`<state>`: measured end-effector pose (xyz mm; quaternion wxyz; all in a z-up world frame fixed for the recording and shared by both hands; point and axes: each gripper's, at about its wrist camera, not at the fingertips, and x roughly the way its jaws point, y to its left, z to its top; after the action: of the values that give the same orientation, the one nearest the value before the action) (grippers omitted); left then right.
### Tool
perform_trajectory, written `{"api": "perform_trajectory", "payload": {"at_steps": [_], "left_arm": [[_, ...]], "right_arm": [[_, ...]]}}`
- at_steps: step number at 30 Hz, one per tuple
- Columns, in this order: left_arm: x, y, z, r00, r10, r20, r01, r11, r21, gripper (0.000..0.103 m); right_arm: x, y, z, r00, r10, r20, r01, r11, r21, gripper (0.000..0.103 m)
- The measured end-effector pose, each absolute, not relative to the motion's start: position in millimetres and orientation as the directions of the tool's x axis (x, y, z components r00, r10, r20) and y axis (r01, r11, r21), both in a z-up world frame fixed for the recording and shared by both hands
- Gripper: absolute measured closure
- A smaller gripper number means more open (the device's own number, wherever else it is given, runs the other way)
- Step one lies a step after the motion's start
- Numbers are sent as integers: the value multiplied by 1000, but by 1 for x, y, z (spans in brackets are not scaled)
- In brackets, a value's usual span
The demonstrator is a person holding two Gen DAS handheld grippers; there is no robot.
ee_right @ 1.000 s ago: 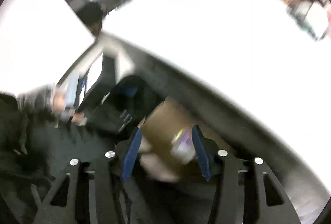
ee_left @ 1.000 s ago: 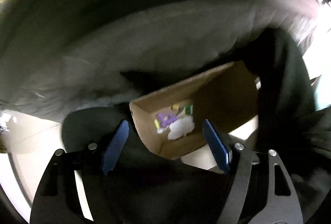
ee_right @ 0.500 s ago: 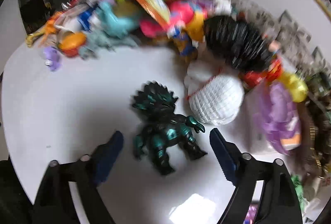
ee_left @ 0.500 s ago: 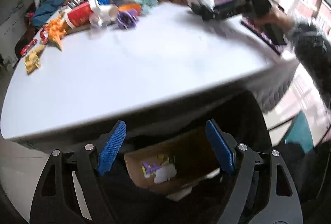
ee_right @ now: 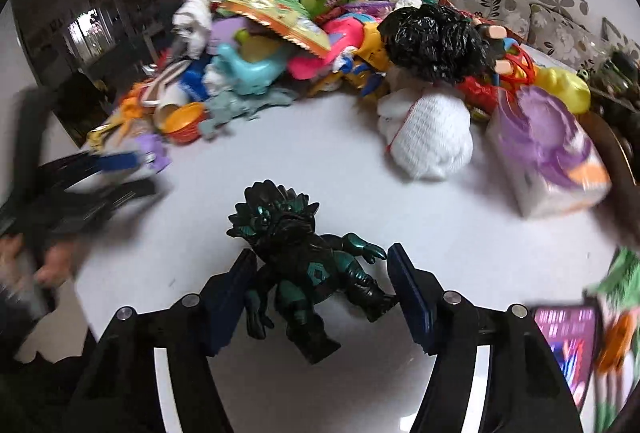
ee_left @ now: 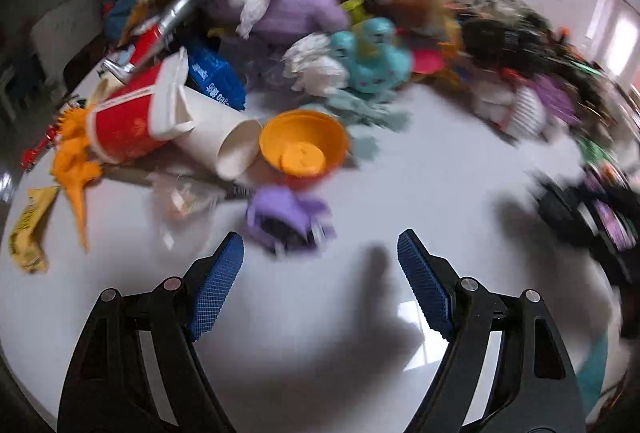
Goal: Collect trash
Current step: 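Grasp the dark green dinosaur figure with the right tool while the left tool grasps the purple toy car, then lower the dinosaur and purple car into the cardboard box and release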
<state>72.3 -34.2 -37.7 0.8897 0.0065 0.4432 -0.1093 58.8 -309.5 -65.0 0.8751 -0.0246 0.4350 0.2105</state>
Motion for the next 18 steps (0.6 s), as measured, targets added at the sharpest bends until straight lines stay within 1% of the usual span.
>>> {"api": "perform_trajectory", "payload": {"at_steps": [2, 3, 4, 6, 7, 9, 12, 15, 18], "left_arm": [[86, -40, -40, 593, -145, -792, 177, 983, -48, 24], [87, -42, -38, 597, -138, -791, 169, 985, -44, 49], [86, -42, -34, 601, -177, -779, 183, 980, -82, 71], [80, -38, -31, 580, -270, -768, 217, 961, -173, 71], [72, -36, -30, 585, -284, -760, 223, 957, -186, 71], [52, -32, -23, 611, -302, -732, 261, 950, -174, 73], [10, -24, -1, 664, -319, -676, 325, 938, -124, 74], [-17, -17, 18, 685, -328, -650, 365, 927, -84, 74], [-63, -10, 38, 698, -362, -617, 430, 902, -42, 74]], "right_arm": [[49, -318, -69, 520, 361, -774, -372, 912, 176, 37], [41, -317, -68, 518, 363, -774, -367, 912, 182, 37], [38, -318, -70, 526, 361, -770, -365, 914, 180, 37], [35, -316, -71, 539, 346, -768, -360, 919, 160, 37], [35, -315, -71, 543, 346, -765, -358, 919, 162, 37], [33, -316, -69, 554, 358, -751, -359, 917, 173, 37], [23, -311, -59, 576, 371, -729, -373, 912, 170, 37], [10, -302, -41, 592, 411, -693, -406, 895, 185, 37], [-18, -287, -18, 601, 468, -648, -465, 864, 192, 37]]}}
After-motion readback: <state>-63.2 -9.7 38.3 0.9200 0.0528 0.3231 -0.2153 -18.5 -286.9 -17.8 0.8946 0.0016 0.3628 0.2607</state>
